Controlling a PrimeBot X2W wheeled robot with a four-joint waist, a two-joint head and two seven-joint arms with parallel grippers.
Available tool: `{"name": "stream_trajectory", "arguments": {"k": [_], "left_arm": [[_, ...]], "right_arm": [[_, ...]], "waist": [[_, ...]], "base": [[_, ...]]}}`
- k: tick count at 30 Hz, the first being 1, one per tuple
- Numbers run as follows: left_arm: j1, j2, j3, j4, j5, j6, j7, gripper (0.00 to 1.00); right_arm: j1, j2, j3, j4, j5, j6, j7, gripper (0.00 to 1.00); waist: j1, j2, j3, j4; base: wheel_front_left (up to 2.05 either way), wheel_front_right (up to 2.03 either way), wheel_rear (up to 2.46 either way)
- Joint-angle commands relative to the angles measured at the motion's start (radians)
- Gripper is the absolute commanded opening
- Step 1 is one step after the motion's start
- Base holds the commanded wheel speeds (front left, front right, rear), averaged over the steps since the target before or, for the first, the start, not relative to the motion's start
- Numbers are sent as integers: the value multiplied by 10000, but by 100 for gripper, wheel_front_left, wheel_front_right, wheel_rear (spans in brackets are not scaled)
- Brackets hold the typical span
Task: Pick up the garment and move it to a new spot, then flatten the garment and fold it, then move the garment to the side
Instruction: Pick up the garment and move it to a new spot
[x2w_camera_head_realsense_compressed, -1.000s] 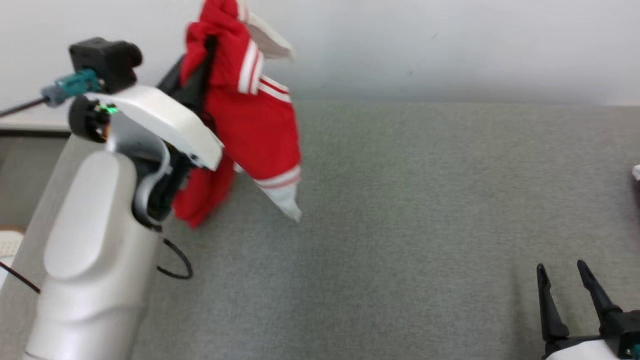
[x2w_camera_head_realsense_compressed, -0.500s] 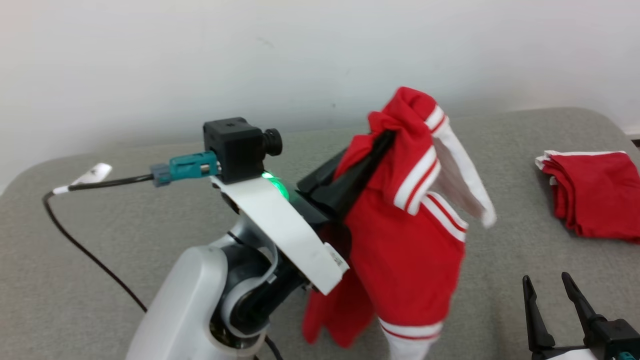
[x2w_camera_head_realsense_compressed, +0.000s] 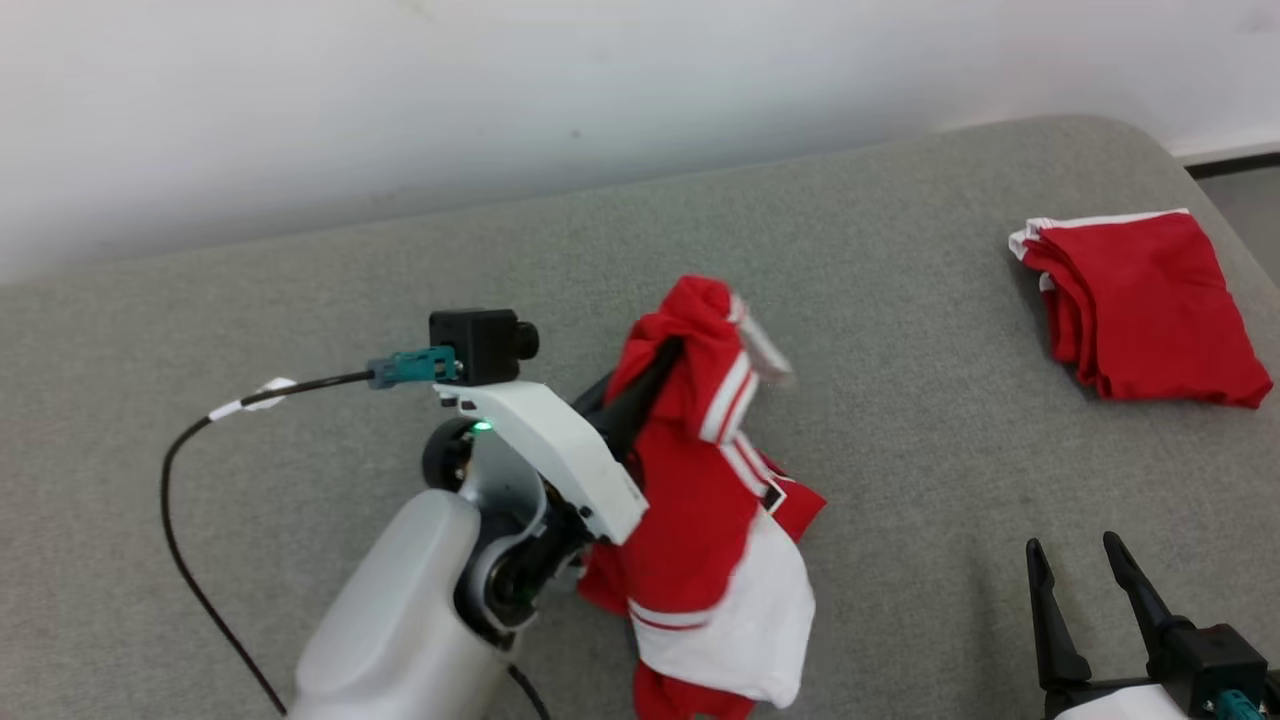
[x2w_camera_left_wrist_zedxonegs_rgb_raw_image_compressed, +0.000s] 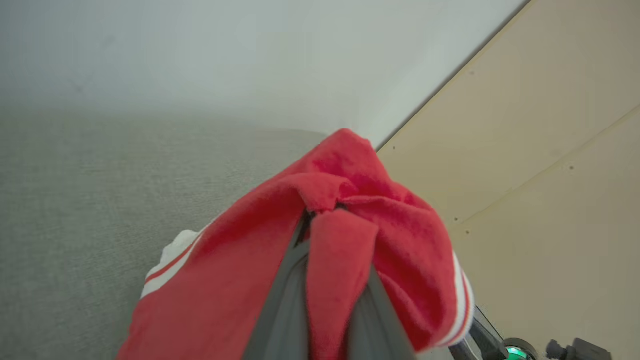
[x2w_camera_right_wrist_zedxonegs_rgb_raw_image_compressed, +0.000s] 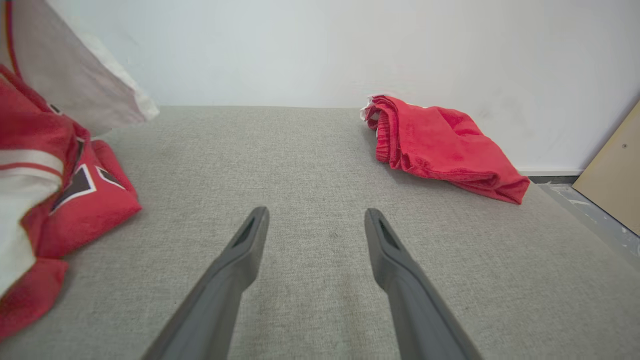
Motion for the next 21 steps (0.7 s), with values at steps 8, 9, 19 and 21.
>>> {"name": "stream_trajectory", "arguments": {"k": [8, 9, 19, 21], "left_arm": [[-1253, 209, 129, 4085, 1013, -295, -2416, 44], [-1340, 216, 115, 4538, 1173, -272, -2698, 83], [-1941, 153, -393, 7039, 1803, -476, -4570, 100], [-1911, 137, -343, 7063, 1866, -486, -4834, 100]], "right_arm": [[-327, 15, 245, 194, 96, -26, -27, 100], [-348, 16, 292, 224, 107, -26, -27, 100], [-322, 11, 14, 223, -22, -26, -27, 100], [-250, 10, -102, 155, -83, -26, -27, 100]], "waist": [[1, -1, 483, -187], [1, -1, 491, -187], [1, -1, 252, 252], [1, -1, 89, 386]], "base": [[0, 0, 0], [0, 0, 0], [0, 0, 0], [0, 0, 0]]}}
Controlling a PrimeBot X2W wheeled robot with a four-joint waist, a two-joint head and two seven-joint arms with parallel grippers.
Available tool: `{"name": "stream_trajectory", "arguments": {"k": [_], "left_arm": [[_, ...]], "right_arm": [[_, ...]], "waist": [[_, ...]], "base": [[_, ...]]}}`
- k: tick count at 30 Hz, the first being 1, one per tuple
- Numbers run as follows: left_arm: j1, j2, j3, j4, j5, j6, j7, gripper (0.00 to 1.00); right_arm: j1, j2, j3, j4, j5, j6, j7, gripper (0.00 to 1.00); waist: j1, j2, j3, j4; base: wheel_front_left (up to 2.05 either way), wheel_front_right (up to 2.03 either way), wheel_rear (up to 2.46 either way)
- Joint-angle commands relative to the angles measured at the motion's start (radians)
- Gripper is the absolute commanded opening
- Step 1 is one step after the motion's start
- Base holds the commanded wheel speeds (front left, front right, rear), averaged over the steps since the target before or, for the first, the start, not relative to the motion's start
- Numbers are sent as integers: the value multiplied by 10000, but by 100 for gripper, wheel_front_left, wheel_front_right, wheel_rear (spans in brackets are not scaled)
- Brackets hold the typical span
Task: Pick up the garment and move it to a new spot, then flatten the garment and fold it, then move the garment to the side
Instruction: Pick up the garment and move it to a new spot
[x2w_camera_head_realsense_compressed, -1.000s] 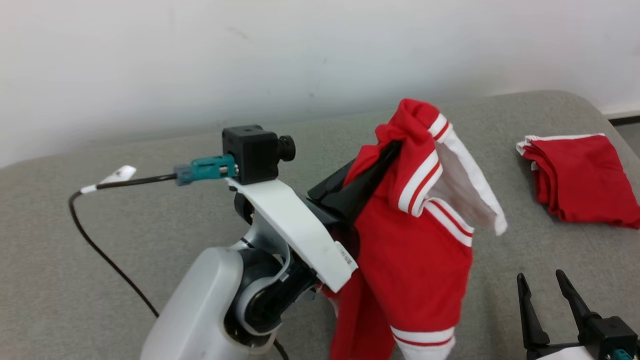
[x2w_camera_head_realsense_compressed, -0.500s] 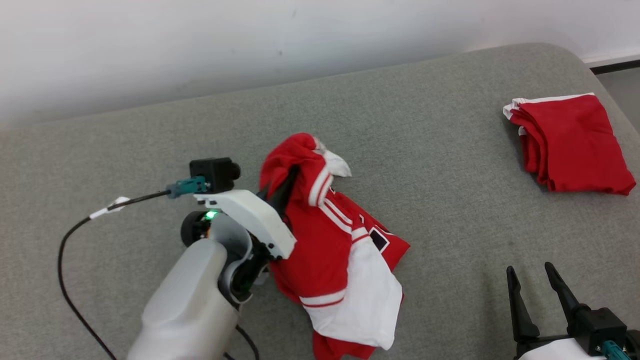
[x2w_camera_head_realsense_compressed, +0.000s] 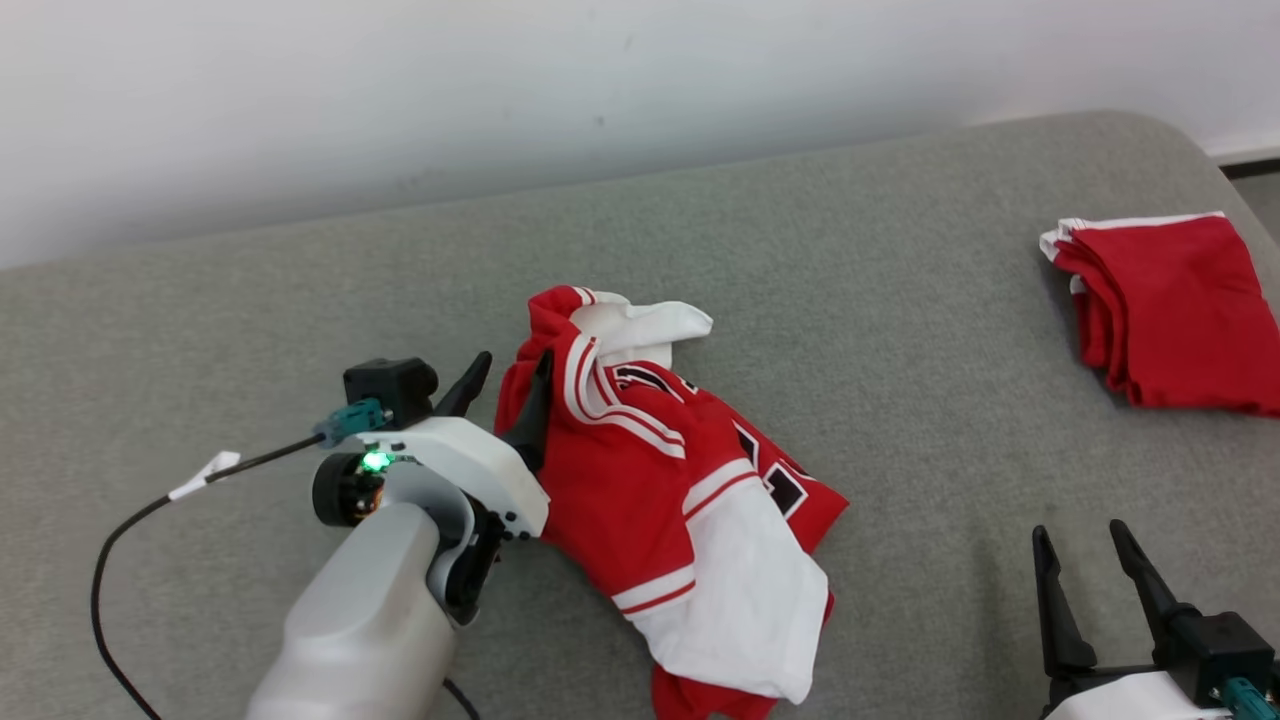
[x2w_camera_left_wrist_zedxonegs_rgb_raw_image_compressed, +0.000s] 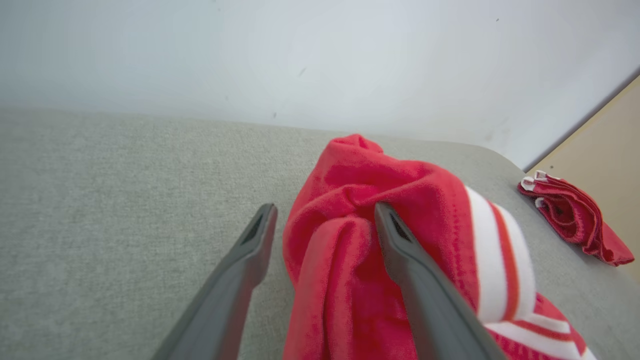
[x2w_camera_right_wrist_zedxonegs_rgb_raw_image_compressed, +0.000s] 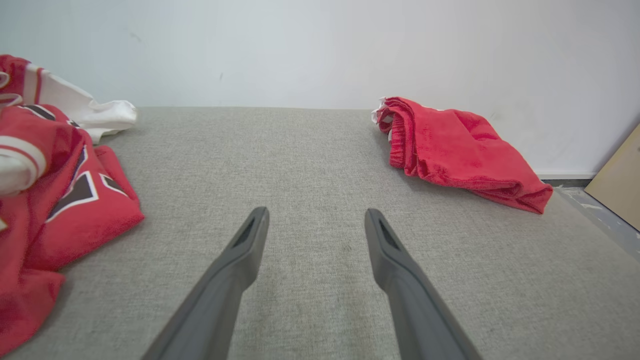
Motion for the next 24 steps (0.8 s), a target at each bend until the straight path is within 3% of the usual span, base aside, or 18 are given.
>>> {"name": "stream_trajectory", "arguments": {"k": [1, 14, 24], "left_arm": [[-10, 16, 35, -66, 206, 12, -99, 100], [3420, 106, 1304, -4302, 2105, 1057, -181, 100], [6579, 8, 2373, -6697, 3361, 1471, -183, 100]], "right_arm": [[70, -28, -96, -68, -110, -26, -27, 100], [973, -167, -894, -766, -388, -26, -14, 100], [1481, -184, -996, -762, -463, -26, -14, 100]], "waist": [[0, -1, -203, 182], [0, -1, -1529, 1254], [0, -1, -2012, 2009]], "base": [[0, 0, 0], [0, 0, 0], [0, 0, 0]]}}
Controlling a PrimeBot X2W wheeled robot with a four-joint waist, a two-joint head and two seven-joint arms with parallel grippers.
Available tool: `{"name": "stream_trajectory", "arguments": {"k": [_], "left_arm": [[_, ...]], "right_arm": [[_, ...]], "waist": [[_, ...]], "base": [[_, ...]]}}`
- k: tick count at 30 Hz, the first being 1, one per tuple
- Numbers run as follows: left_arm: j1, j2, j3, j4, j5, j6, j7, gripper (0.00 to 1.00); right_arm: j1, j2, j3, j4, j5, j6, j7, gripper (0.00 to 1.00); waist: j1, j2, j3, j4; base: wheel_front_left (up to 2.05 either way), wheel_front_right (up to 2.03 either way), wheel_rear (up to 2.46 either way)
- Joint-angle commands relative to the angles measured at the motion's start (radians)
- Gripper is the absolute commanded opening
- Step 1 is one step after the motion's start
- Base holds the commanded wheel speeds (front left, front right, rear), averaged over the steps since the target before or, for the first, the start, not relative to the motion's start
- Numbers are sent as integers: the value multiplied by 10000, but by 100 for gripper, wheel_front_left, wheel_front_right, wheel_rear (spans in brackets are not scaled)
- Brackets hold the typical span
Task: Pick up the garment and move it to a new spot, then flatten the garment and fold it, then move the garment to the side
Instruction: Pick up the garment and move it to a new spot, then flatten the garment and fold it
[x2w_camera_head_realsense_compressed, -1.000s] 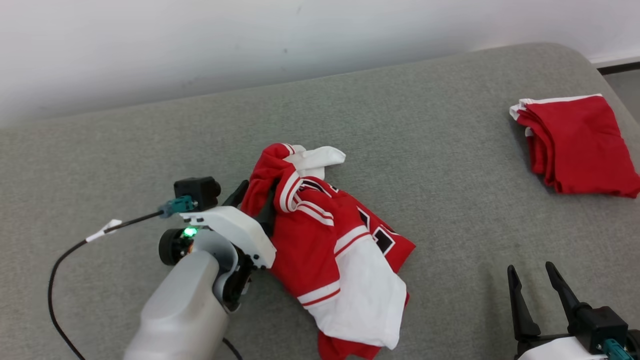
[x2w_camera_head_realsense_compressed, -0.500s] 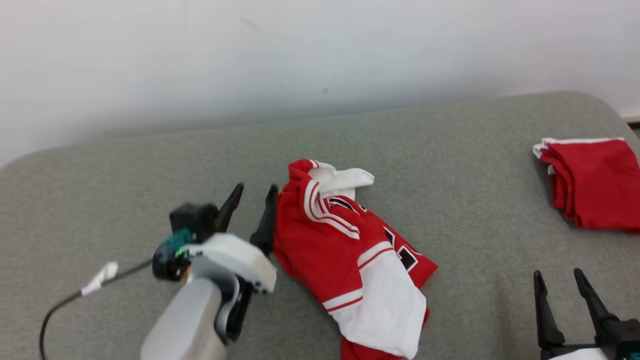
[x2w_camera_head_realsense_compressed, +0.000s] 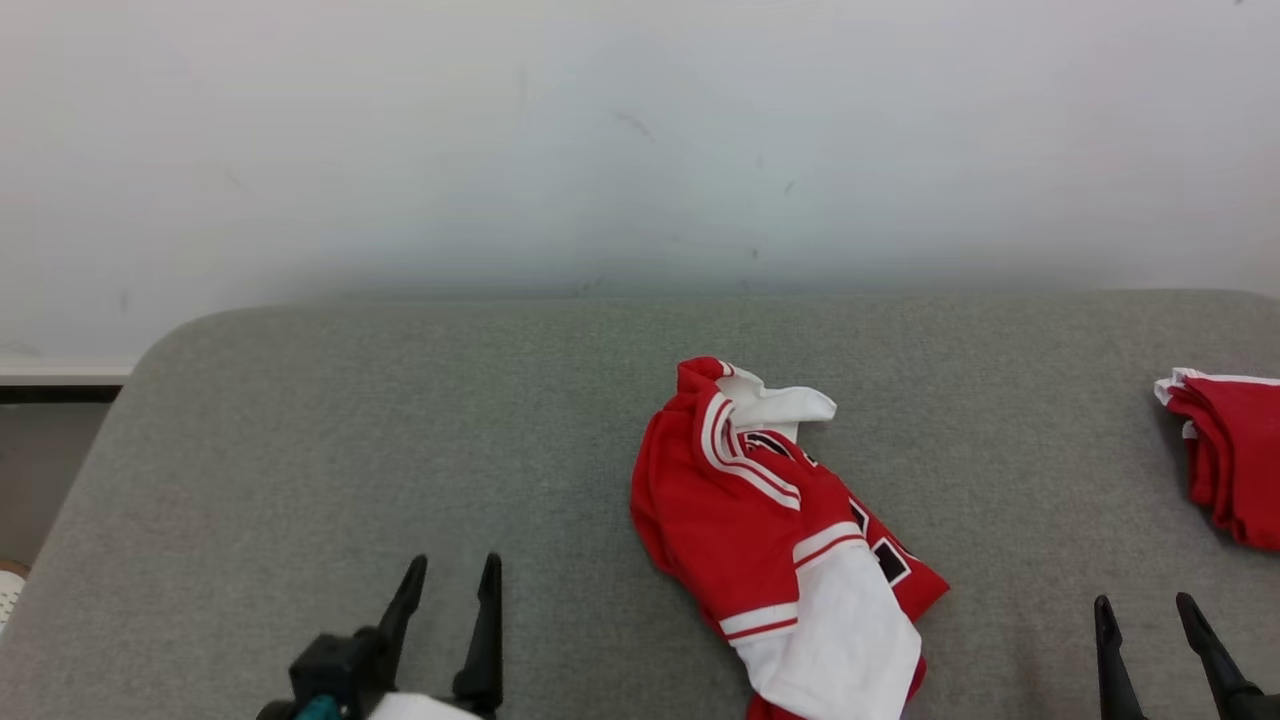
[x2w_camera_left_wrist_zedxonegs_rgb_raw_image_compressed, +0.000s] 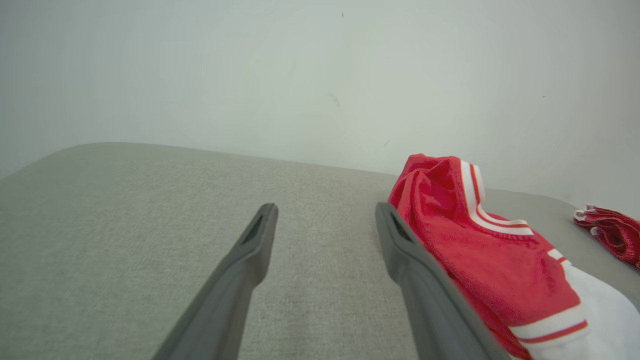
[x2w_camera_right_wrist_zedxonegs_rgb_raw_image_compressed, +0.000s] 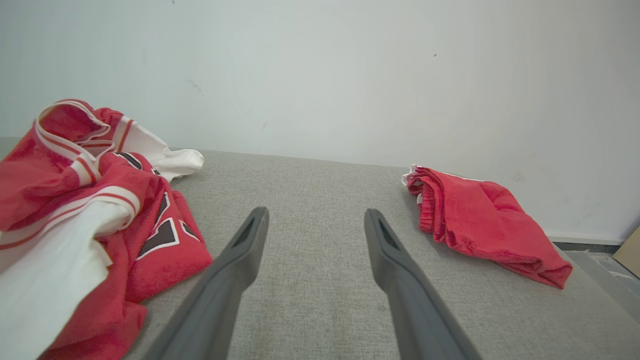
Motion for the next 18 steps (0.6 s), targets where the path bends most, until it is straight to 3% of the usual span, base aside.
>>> {"name": "stream_trajectory", "arguments": {"k": [1, 10, 18], "left_arm": [[396, 26, 103, -137, 294, 5, -3, 100], [2140, -134, 1145, -977, 756, -153, -4, 100], [2727, -195, 1543, -1314, 809, -288, -4, 100]], "right_arm": [[162, -28, 31, 13, 29, -26, 3, 100], [574, 32, 332, 118, 298, -26, 3, 100], [773, 104, 380, 49, 408, -26, 3, 100]], "waist": [[1, -1, -135, 180], [1, -1, -486, 510], [1, -1, -570, 572]], "base": [[0, 0, 0], [0, 0, 0], [0, 0, 0]]}}
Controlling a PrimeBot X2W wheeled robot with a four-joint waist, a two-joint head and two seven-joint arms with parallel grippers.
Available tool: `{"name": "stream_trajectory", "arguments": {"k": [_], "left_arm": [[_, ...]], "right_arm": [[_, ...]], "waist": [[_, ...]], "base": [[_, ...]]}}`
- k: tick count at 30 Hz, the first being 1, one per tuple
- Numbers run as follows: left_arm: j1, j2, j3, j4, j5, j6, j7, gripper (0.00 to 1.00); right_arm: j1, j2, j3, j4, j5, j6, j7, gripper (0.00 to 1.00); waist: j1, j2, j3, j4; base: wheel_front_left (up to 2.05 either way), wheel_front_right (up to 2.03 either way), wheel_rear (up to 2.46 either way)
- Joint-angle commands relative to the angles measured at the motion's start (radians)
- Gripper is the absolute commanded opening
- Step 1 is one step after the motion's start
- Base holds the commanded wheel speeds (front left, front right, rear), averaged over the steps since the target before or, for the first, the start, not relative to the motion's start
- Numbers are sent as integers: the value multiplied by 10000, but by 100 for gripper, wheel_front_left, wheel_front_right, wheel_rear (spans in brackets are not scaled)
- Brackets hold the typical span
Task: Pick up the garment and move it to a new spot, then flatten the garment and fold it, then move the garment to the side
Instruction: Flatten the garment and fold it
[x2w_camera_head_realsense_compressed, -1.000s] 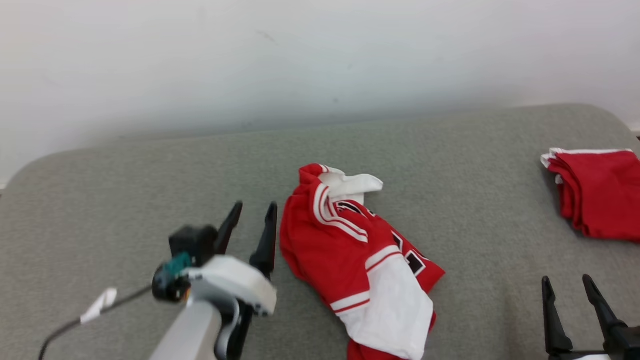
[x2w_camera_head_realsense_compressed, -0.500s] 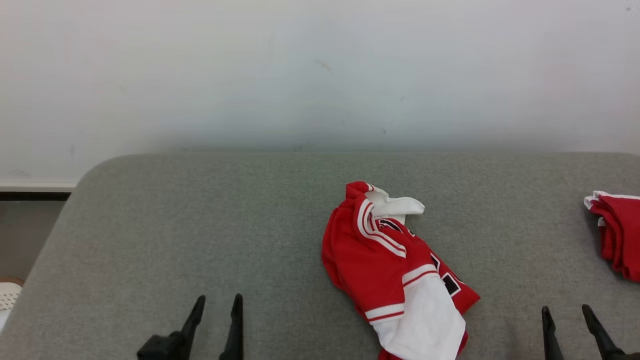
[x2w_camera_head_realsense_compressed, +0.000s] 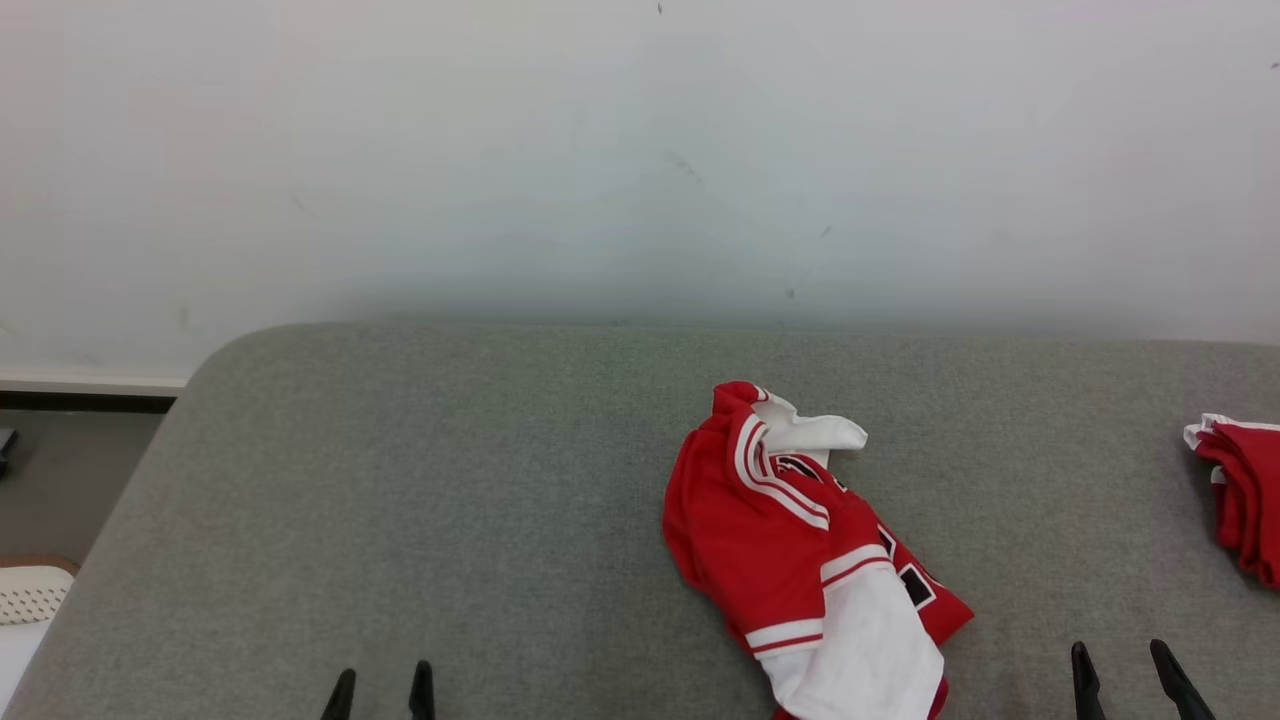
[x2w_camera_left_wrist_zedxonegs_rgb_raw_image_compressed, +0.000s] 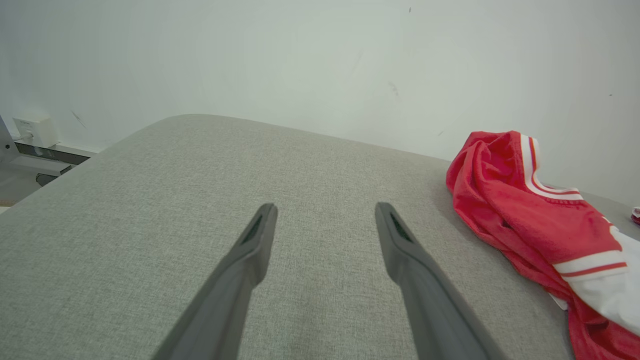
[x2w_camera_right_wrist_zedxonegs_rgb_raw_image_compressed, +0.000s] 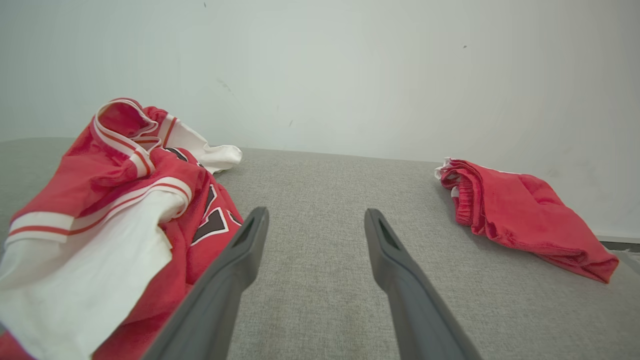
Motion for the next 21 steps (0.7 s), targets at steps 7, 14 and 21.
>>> {"name": "stream_trajectory", "arguments": {"k": [7, 14, 21], "left_arm": [[68, 20, -67, -97, -161, 24, -4, 100], [-183, 18, -307, -283, -200, 70, -4, 100], [-837, 18, -1563, -173, -221, -66, -5, 100]], "right_arm": [[88, 21, 40, 19, -35, -26, 3, 100], [-143, 22, 231, 52, -91, -26, 3, 100], [-351, 23, 393, 33, -102, -26, 3, 100]], "waist": [[0, 0, 23, -7], [0, 0, 112, -202], [0, 0, 280, -567]], "base": [[0, 0, 0], [0, 0, 0], [0, 0, 0]]}}
